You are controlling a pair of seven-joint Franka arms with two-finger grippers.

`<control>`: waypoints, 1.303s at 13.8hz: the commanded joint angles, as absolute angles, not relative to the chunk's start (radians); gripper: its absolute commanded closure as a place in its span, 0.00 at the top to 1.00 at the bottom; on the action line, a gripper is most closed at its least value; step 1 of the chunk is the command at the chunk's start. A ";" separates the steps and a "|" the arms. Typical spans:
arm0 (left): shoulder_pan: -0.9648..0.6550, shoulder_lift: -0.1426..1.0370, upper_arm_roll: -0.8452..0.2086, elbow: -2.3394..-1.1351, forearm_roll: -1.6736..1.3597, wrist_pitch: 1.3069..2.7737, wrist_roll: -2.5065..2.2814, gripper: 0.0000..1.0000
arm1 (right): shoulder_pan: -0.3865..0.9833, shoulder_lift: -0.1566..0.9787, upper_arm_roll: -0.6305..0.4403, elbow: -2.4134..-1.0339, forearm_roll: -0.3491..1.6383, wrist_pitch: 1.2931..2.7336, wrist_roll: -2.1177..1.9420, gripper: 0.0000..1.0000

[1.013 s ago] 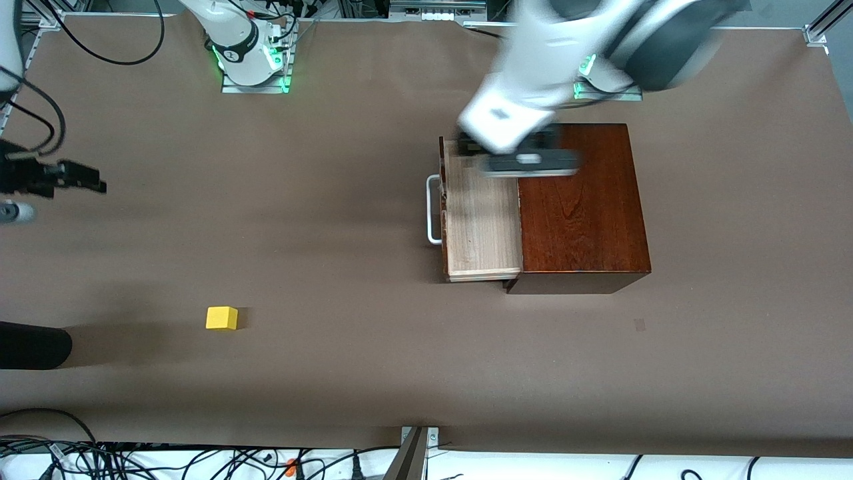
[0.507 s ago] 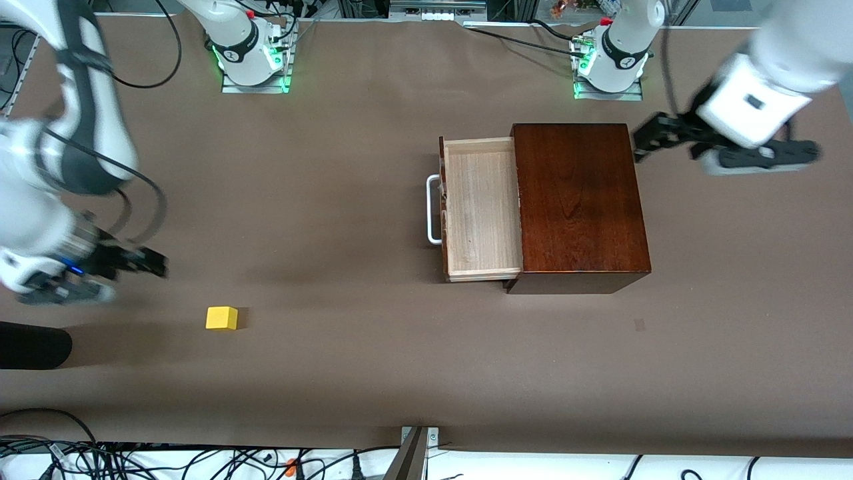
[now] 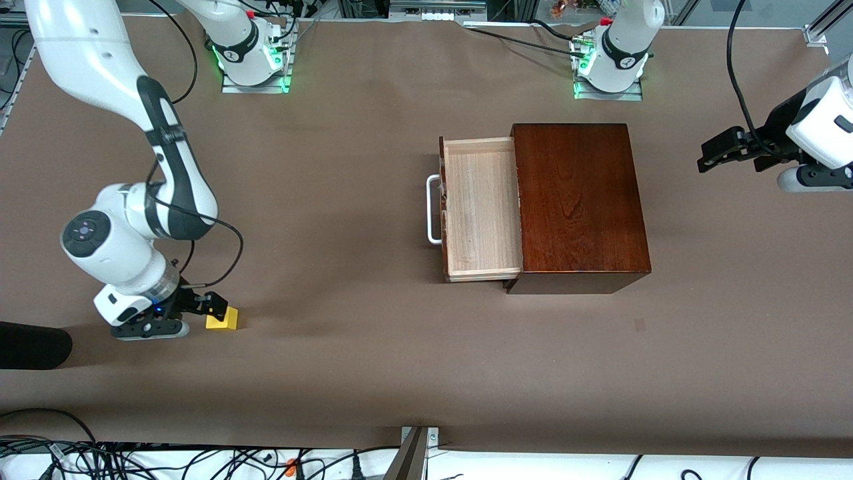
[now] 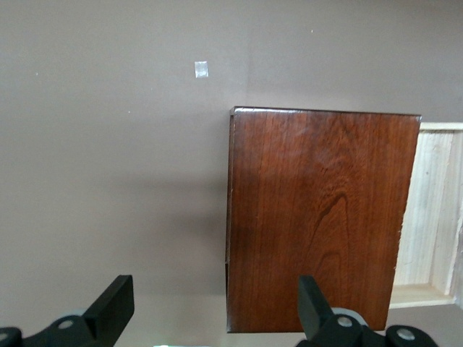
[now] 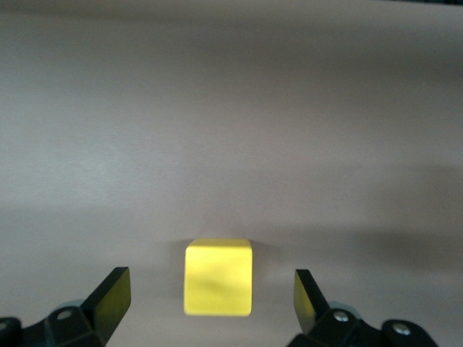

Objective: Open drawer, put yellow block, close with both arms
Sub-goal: 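Grasp the yellow cube with the right gripper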

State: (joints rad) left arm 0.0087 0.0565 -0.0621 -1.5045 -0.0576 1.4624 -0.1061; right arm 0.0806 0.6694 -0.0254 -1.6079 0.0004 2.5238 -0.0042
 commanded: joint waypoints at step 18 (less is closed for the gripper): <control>-0.100 0.014 0.038 -1.557 0.018 1.519 0.017 1.00 | 0.208 0.597 -0.006 -1.404 0.046 1.986 0.070 0.18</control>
State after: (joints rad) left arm -0.0982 0.0221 0.0364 -1.5531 0.0006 1.5126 -0.0065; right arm 0.1379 0.6031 -0.0143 -1.4908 0.0141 2.1033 -0.0078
